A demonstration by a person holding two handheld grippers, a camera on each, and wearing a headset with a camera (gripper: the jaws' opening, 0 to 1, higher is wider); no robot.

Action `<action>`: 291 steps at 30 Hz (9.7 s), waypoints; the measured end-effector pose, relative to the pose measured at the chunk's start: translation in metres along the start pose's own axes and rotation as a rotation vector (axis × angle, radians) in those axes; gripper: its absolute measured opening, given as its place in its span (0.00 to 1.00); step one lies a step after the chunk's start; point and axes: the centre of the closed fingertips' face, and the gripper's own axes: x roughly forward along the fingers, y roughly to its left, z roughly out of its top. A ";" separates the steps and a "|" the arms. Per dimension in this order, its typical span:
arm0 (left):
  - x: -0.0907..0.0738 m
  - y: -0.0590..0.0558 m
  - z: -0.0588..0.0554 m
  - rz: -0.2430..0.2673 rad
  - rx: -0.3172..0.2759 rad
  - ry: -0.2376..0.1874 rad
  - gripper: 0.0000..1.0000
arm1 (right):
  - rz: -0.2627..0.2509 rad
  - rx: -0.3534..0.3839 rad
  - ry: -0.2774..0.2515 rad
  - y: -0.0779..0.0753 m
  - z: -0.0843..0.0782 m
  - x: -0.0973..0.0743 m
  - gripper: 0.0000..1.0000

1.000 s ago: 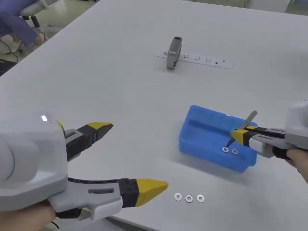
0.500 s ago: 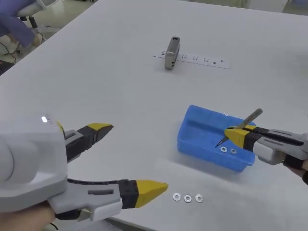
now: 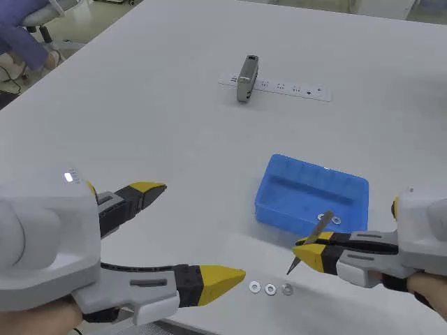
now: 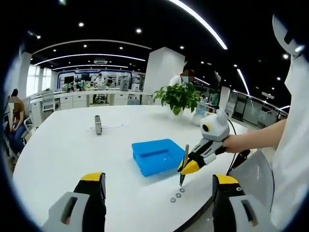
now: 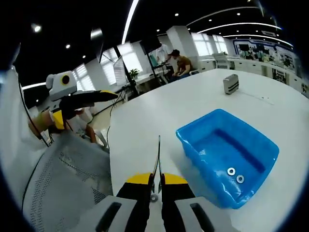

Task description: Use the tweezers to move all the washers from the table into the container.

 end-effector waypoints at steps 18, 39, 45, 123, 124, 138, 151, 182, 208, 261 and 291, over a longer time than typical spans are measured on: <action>-0.002 0.000 -0.003 0.004 0.000 0.007 0.93 | 0.002 -0.224 0.050 0.010 -0.010 0.005 0.04; -0.018 -0.011 0.009 0.007 0.012 -0.062 0.94 | -0.175 -0.185 -0.071 0.007 -0.001 -0.008 0.03; -0.030 -0.015 0.017 -0.016 0.027 -0.096 0.93 | -0.291 -0.092 -0.180 -0.003 0.027 -0.026 0.03; -0.027 0.018 0.000 -0.047 -0.017 -0.099 0.92 | -0.379 0.094 -0.298 -0.015 0.050 -0.016 0.04; -0.027 0.018 -0.001 -0.048 -0.018 -0.099 0.92 | -0.372 0.102 -0.285 -0.012 0.045 -0.012 0.04; -0.028 0.017 -0.004 -0.068 -0.019 -0.090 0.92 | -0.334 0.143 -0.179 0.003 0.006 0.011 0.04; -0.027 0.013 -0.005 -0.101 -0.021 -0.092 0.92 | -0.311 0.112 -0.138 0.010 -0.002 0.015 0.04; -0.027 0.012 -0.004 -0.088 -0.022 -0.093 0.90 | -0.265 -0.131 -0.076 0.019 0.014 0.005 0.03; -0.039 0.023 -0.003 -0.046 -0.028 -0.103 0.90 | -0.415 0.138 -0.319 -0.076 0.088 -0.022 0.03; -0.032 0.024 -0.001 -0.074 -0.012 -0.092 0.90 | -0.431 0.058 -0.312 -0.063 0.089 -0.021 0.03; -0.029 0.015 -0.006 -0.095 -0.015 -0.071 0.89 | -0.202 0.164 -0.167 0.014 0.006 0.030 0.04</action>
